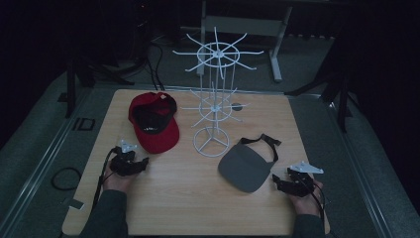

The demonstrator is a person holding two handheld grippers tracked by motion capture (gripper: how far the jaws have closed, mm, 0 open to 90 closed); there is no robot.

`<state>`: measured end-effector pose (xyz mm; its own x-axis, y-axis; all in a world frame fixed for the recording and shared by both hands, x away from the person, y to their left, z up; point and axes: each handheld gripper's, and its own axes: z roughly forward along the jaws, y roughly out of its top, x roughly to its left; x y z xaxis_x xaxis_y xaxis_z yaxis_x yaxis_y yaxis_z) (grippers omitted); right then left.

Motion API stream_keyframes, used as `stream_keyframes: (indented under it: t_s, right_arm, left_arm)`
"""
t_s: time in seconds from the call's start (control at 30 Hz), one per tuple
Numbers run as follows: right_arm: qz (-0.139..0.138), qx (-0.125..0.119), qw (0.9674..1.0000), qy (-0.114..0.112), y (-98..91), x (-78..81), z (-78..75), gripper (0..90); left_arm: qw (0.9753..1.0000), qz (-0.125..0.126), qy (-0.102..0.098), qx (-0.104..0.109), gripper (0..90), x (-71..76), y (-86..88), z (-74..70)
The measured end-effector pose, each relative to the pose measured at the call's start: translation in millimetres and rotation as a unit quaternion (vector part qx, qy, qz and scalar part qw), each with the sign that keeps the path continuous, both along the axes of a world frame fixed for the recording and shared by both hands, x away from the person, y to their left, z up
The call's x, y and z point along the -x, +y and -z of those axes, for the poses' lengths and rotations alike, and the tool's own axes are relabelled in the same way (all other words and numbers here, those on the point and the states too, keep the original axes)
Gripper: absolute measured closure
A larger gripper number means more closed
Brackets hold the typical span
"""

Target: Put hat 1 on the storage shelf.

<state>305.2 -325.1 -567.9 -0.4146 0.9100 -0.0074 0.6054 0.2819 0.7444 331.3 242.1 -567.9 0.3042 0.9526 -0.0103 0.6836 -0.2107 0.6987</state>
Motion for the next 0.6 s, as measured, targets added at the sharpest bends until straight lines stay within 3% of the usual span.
stream_keyframes:
  t_s: [0.43,0.6]
  right_arm:
    - [0.000,0.000,1.0000,0.000,0.1,0.0,0.0,29.0]
    - [-0.001,0.000,1.0000,0.000,0.2,0.0,0.0,28.9]
  left_arm:
    - [0.9999,0.011,0.002,-0.001,39.7,-0.2,2.0,-0.4]
    - [0.9997,0.002,0.024,-0.006,47.7,0.7,3.9,-5.6]
